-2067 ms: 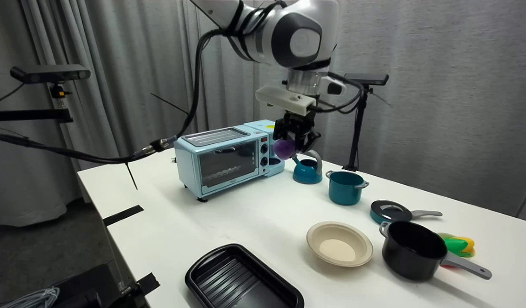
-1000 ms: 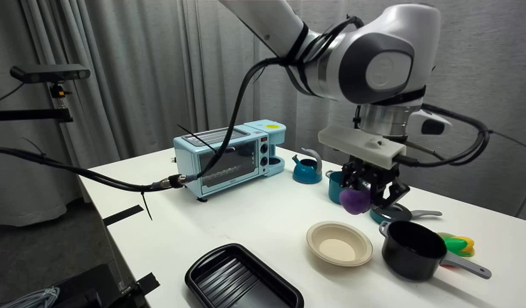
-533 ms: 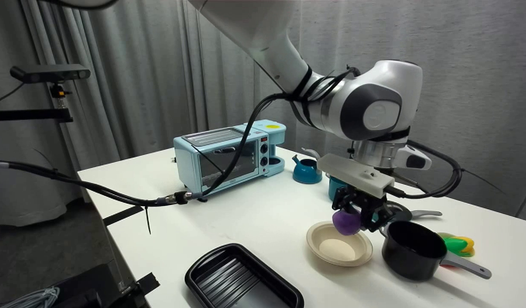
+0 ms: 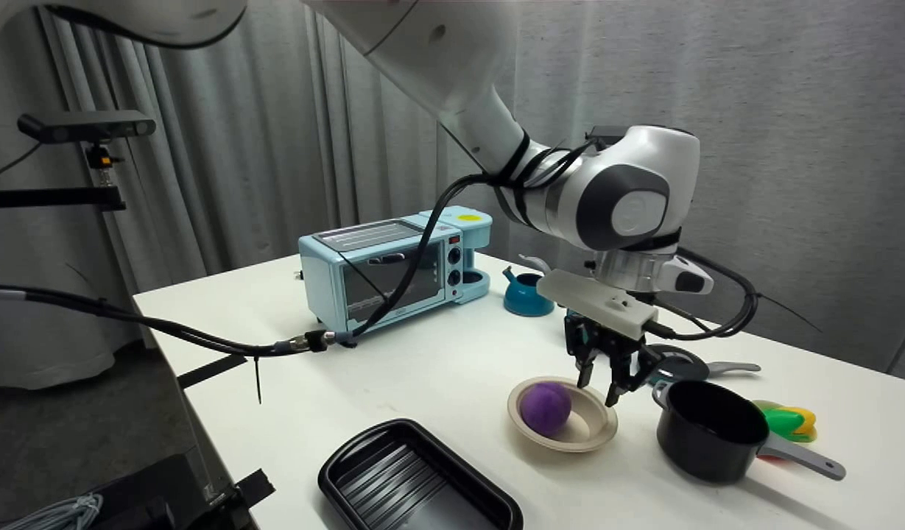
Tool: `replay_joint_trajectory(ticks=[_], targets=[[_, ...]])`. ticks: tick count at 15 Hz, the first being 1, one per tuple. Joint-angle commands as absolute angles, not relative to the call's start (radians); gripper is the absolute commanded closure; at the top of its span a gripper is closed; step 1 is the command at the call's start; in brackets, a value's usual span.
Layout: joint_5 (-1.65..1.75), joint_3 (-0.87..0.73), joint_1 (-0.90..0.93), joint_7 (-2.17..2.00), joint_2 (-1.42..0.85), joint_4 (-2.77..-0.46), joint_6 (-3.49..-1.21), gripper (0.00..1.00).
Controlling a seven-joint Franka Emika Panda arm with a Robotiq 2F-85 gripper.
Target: Put the grape toy in the beige toy
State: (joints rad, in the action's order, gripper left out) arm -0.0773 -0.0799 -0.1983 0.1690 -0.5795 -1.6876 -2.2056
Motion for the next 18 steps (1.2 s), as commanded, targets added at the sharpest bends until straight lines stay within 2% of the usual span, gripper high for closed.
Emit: replay_joint_trajectory(ticks=[1, 4, 18], targets=[[-0.069, -0.062, -0.182, 0.162, -0.573, -1.662, -2.199, 0.21], [-0.067, -0.051, -0.169, 0.162, -0.555, -1.672, -2.205, 0.01], [-0.075, -0.046, -0.157, 0.168, -0.533, -1.677, -2.203, 0.00]])
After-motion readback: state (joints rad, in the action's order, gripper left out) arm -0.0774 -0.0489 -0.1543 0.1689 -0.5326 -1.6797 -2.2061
